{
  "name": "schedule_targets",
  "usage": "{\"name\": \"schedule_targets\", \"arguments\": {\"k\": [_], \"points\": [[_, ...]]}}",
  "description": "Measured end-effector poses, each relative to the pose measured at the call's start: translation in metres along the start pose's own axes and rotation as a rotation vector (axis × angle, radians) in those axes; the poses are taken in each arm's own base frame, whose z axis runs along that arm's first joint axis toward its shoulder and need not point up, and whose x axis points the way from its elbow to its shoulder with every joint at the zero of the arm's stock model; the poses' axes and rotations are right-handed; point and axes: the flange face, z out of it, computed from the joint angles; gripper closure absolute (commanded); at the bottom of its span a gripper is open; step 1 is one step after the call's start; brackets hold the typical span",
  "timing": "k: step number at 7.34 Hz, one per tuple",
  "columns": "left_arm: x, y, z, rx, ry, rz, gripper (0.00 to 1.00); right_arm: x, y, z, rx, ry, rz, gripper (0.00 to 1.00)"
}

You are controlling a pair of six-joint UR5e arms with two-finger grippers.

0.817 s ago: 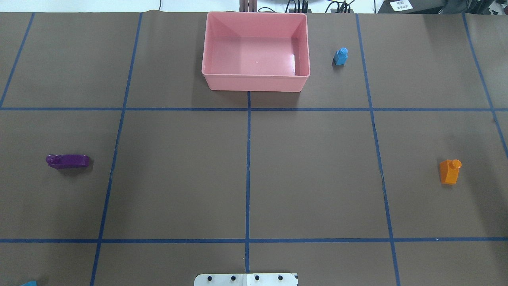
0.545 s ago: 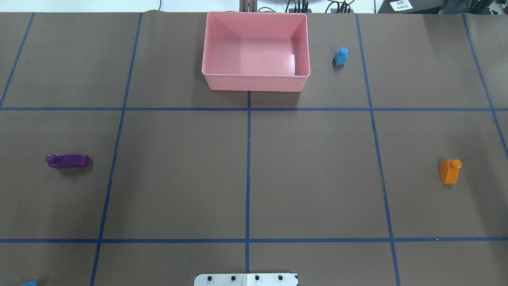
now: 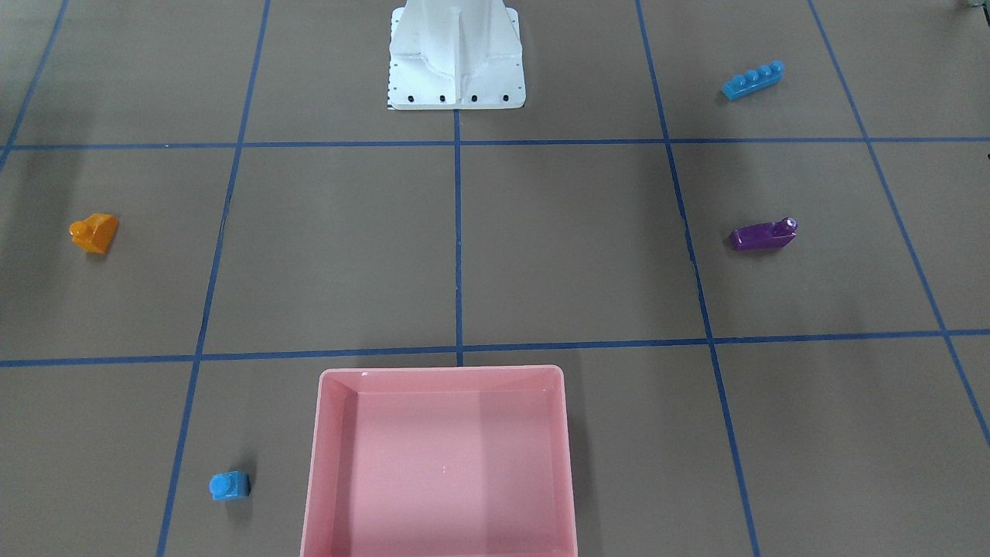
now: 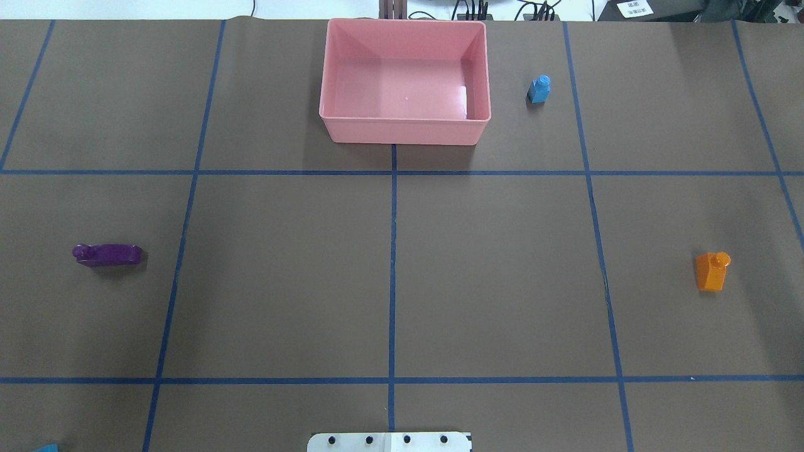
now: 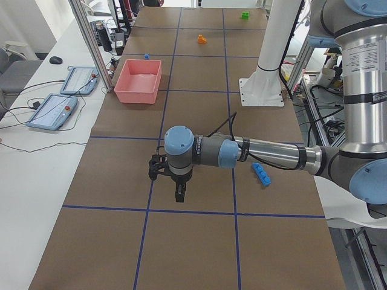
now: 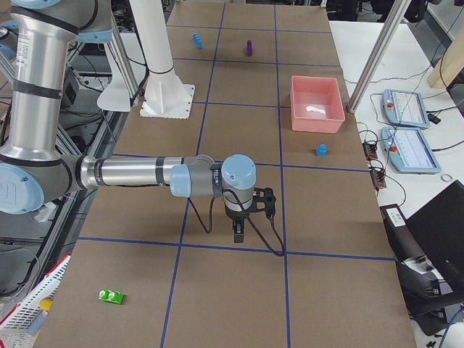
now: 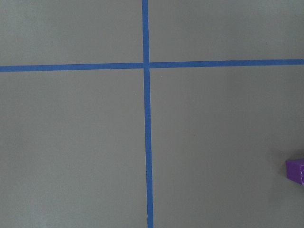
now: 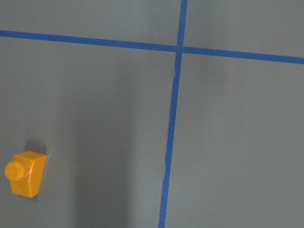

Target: Put all blocks into box

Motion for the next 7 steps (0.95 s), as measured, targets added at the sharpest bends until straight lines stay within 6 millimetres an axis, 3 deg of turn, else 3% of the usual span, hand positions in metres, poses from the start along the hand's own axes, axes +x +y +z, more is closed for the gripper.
{"name": "schedule_targets", "arguments": {"k": [5,7], "points": [[0.004,-0.002,0.001,0.009,0.002,0.021,0.0,-0.003,0.001,0.006,0.012,-0.023,-0.031,0.0],[0.01,-0.004,0.004,0.02,0.005,0.05,0.0,-0.013,0.0,0.009,0.007,-0.072,-0.041,0.0]]}}
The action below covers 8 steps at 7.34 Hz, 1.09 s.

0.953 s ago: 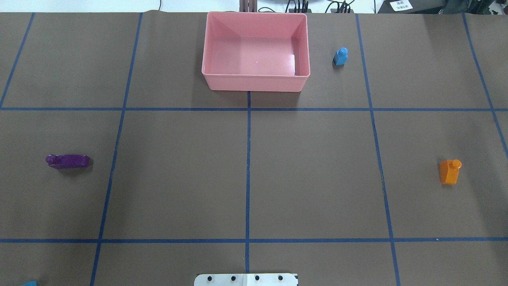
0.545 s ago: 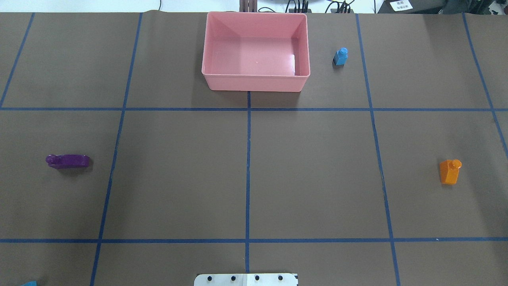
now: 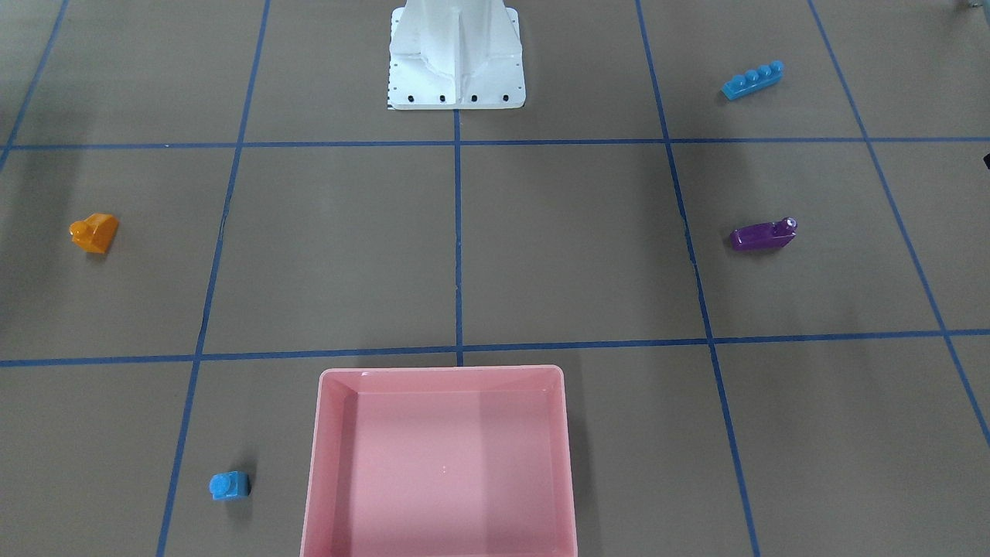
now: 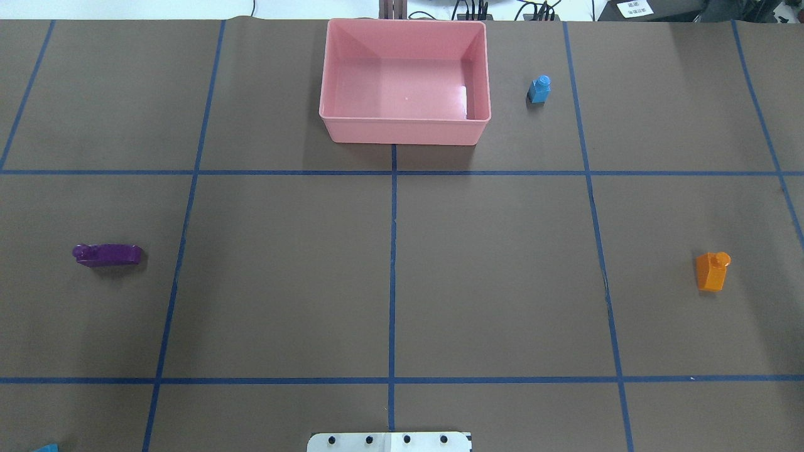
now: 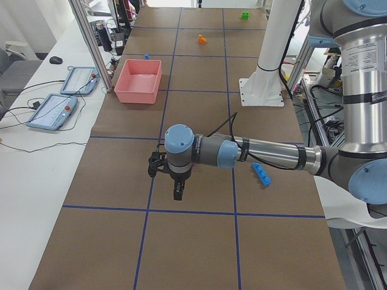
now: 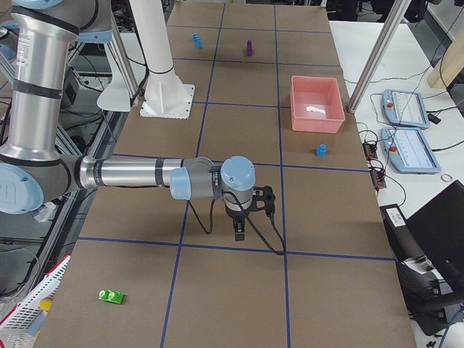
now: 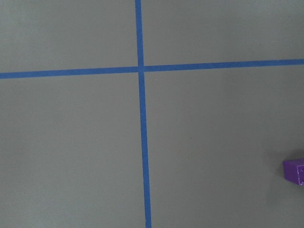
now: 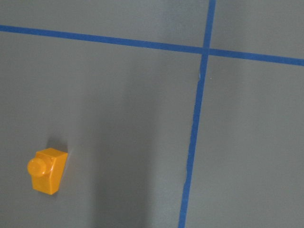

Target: Put all blocks into box

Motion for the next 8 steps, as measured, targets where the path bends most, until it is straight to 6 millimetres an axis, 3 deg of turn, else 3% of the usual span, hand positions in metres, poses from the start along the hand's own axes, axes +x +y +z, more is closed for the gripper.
{"name": "schedule_targets", "arguments": {"k": [2,4,6,8], "points": [[0.023,-0.008,0.015,-0.005,0.011,0.075,0.0,-0.034,-0.02,0.016,-0.004,-0.016,0.006,0.0],[0.056,-0.026,0.023,-0.002,0.025,0.159,0.0,-0.081,-0.043,0.051,0.014,-0.006,0.03,0.0],[0.101,-0.049,0.035,-0.013,0.042,0.239,0.0,-0.127,-0.062,0.096,-0.002,0.01,0.058,0.0],[0.152,-0.064,0.051,-0.037,0.061,0.261,0.0,-0.158,-0.062,0.127,-0.032,0.033,0.075,0.0]]}}
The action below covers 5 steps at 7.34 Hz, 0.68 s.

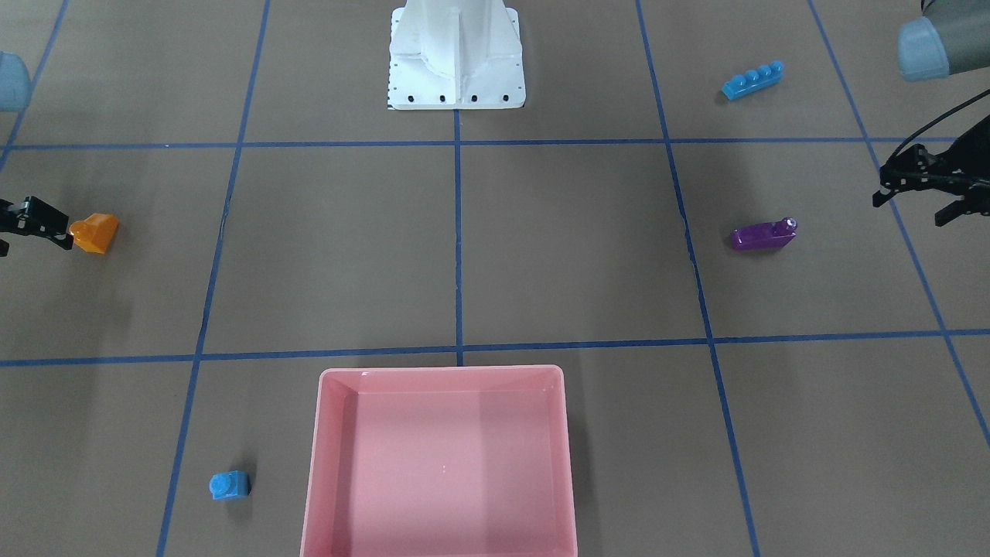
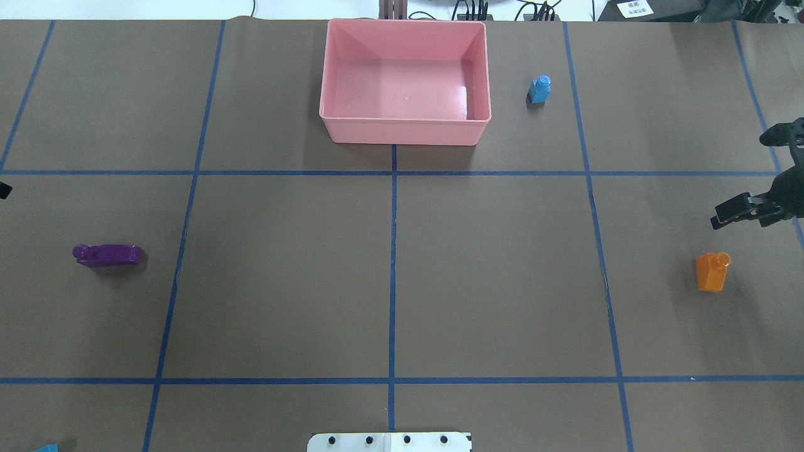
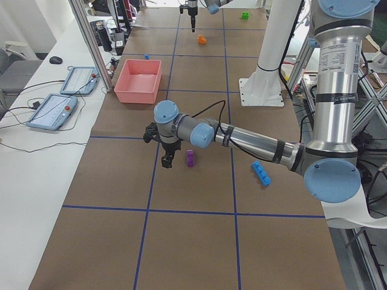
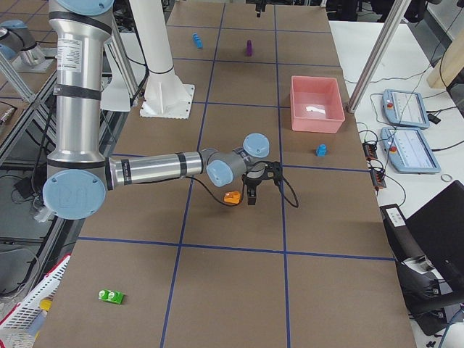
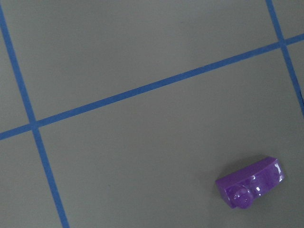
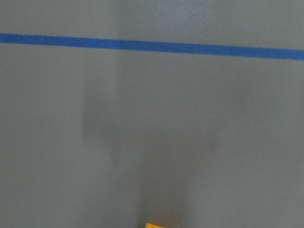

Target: Put all blocks into box

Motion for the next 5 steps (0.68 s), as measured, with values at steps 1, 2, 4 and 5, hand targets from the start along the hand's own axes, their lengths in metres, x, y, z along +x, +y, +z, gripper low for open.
{"name": "schedule_targets", "arguments": {"k": [1,2,4,5], "points": [[0.013,-0.006,0.005,-0.007,0.007,0.006,0.0,-0.011,0.004,0.011,-0.02,0.005,0.019,0.0],[0.021,-0.008,0.008,-0.011,0.012,0.016,0.0,-0.017,0.01,0.023,-0.041,0.013,0.029,0.0],[0.036,-0.011,0.02,-0.023,0.014,0.055,0.0,-0.015,0.021,0.047,-0.086,0.036,0.04,0.0],[0.048,-0.013,0.029,-0.029,0.002,0.09,0.0,-0.011,0.024,0.057,-0.105,0.047,0.047,0.1]]}}
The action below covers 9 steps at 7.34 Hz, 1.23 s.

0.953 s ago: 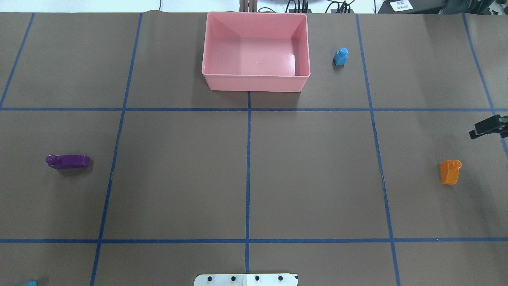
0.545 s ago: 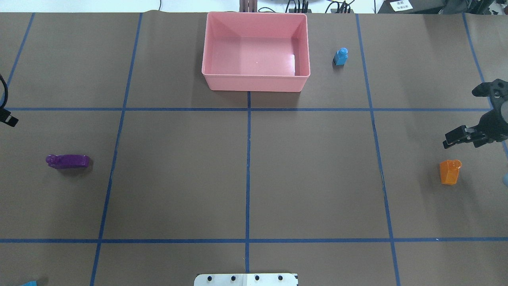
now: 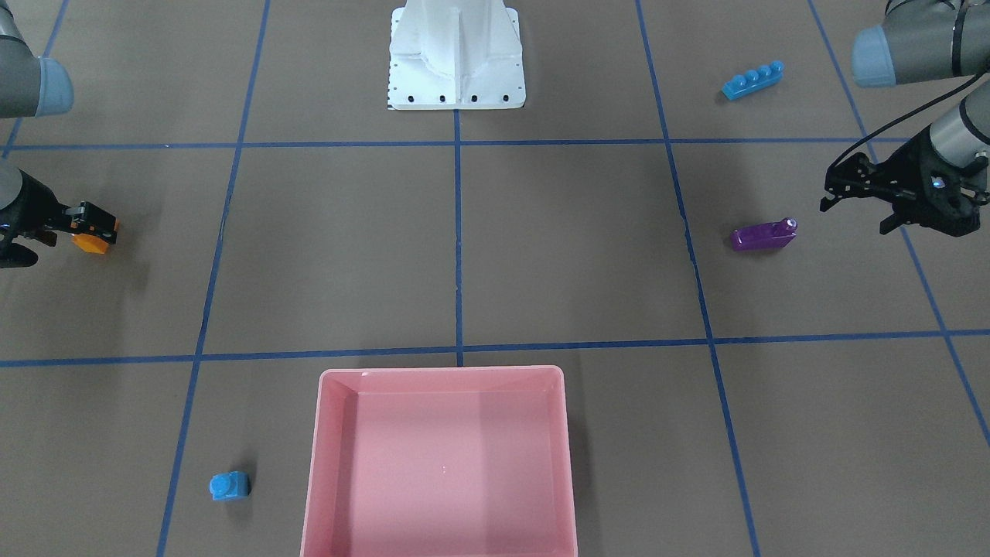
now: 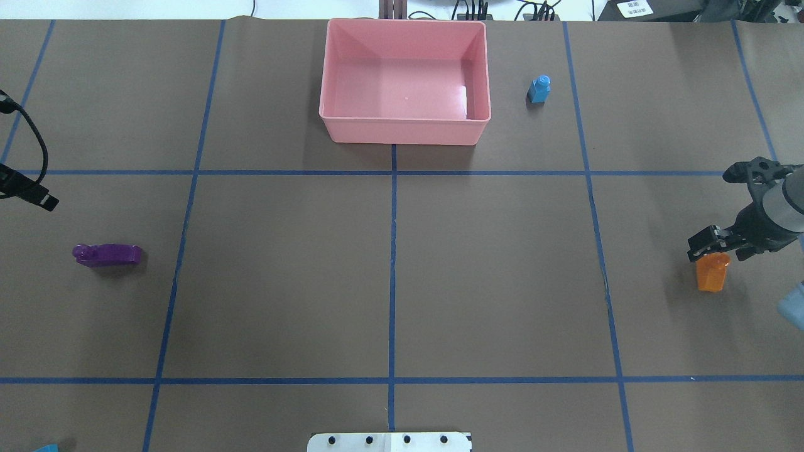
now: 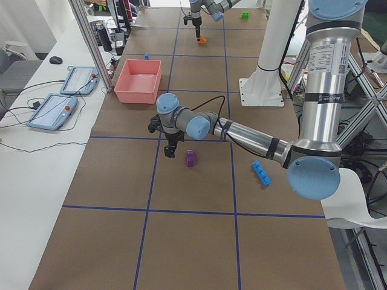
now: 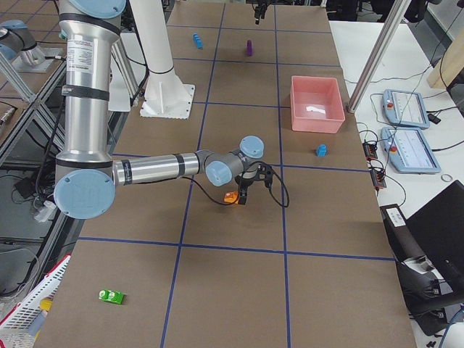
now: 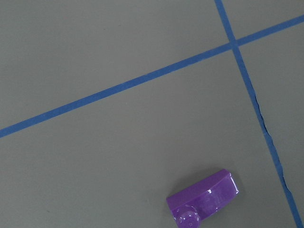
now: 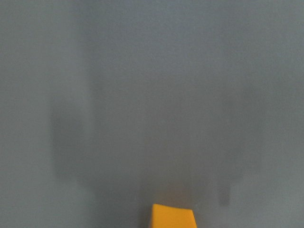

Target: Put all blocks into box

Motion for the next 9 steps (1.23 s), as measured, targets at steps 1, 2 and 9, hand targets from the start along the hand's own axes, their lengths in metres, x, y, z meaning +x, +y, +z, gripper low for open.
{"name": "schedule_targets", "arguments": {"k": [1,2,9], "points": [[0.015,-0.003,0.013,-0.01,-0.023,0.044,0.0,0.002,0.001,0.007,-0.013,0.008,0.008,0.68],[0.027,-0.005,0.026,-0.022,-0.046,0.104,0.01,0.002,0.002,0.012,-0.022,0.01,0.033,1.0],[0.067,0.014,0.083,-0.131,-0.022,0.584,0.02,-0.165,-0.101,-0.128,0.018,-0.08,0.142,1.0]]}}
